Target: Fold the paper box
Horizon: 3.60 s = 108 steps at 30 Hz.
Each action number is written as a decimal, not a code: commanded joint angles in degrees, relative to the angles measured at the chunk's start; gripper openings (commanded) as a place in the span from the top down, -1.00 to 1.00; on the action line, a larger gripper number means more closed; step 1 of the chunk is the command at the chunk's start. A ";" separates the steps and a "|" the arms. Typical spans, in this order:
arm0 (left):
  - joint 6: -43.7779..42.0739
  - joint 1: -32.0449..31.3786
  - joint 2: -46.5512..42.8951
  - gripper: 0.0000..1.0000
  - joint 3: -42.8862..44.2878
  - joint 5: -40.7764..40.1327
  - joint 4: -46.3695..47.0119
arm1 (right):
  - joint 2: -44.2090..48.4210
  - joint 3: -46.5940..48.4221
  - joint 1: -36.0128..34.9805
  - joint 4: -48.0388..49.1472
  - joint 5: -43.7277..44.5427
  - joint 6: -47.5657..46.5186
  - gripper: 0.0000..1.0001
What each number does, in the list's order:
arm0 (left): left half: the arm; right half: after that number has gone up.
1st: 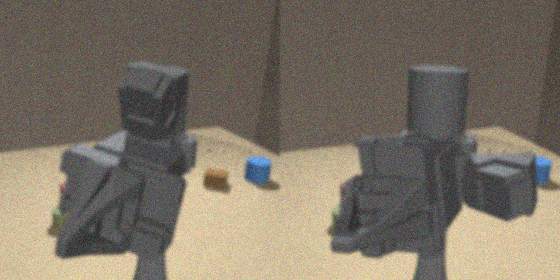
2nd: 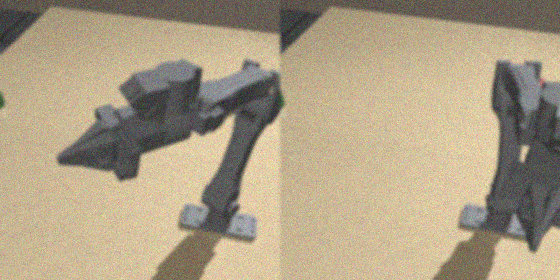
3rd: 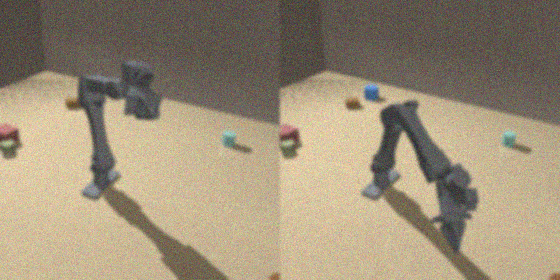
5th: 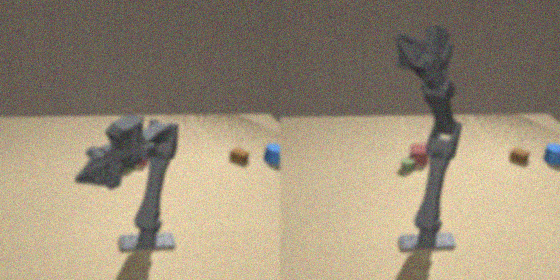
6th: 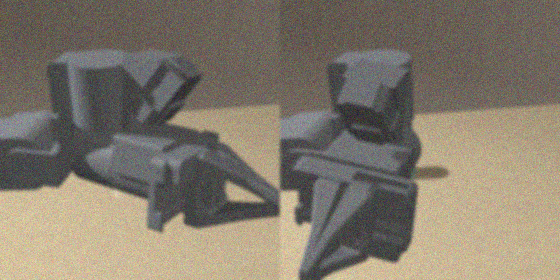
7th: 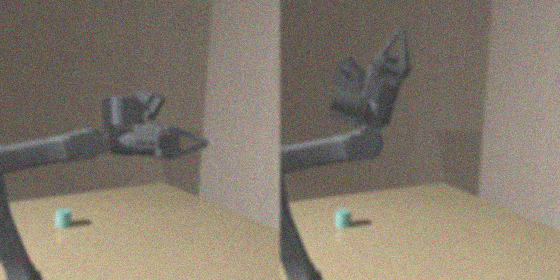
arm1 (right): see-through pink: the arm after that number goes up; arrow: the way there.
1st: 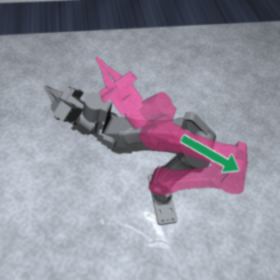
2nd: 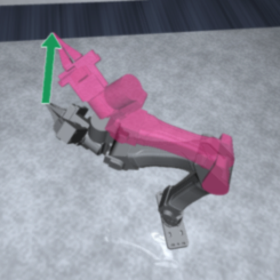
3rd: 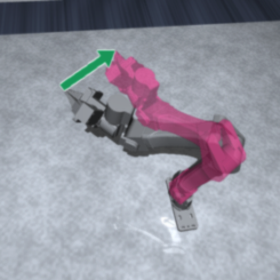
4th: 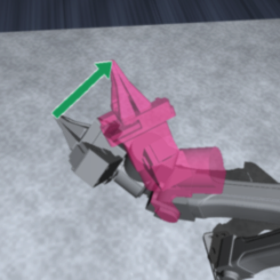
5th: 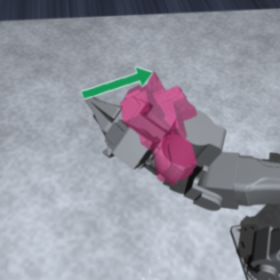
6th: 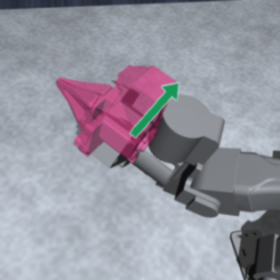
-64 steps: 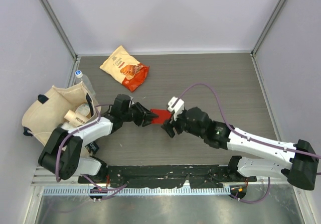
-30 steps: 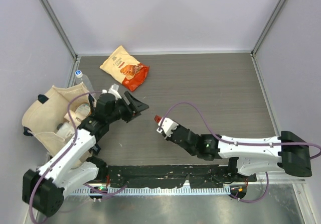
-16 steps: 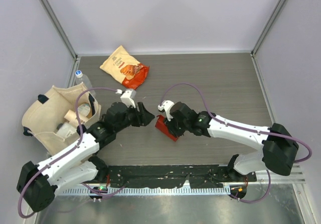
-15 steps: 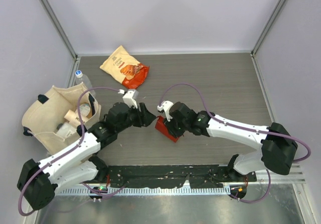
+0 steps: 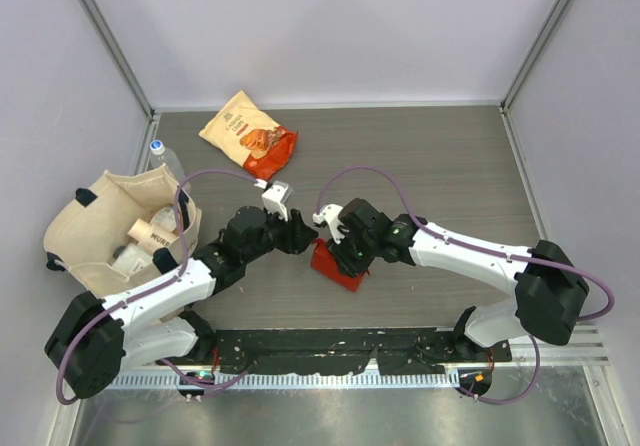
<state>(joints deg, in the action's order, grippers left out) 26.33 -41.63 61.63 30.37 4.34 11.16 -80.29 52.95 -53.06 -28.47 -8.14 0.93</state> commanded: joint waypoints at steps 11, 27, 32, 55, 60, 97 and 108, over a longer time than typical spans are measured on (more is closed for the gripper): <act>-2.77 -2.49 1.65 0.10 -3.30 6.65 11.00 | 2.68 0.05 0.50 1.57 -3.02 -3.83 0.36; -5.67 -5.57 -0.28 0.23 -2.60 -0.99 4.49 | 3.83 -0.30 0.59 1.84 -2.32 -3.92 0.37; -5.50 -5.57 -1.94 0.10 -1.81 -3.02 2.55 | 3.48 -0.39 0.59 1.66 -2.05 -3.83 0.40; -5.76 -5.48 -0.45 0.54 -1.54 -0.65 5.01 | 1.98 0.05 0.59 2.19 -3.81 -3.74 0.45; -5.32 -5.57 -0.72 0.31 0.12 -1.35 3.35 | 1.10 0.31 0.50 2.01 -3.81 -3.83 0.46; -3.56 -8.37 -0.36 1.00 -1.10 -8.64 2.02 | -0.39 1.80 0.50 4.91 0.66 -1.02 0.60; -2.60 -11.99 -1.07 1.00 -6.46 -17.78 5.19 | -4.69 4.35 0.59 6.32 6.12 -2.16 0.58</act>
<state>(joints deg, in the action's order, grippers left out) 22.57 -52.71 61.73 25.21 -9.56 13.37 -83.68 53.45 -52.75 -25.69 -5.43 -0.93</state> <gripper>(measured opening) 0.012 0.350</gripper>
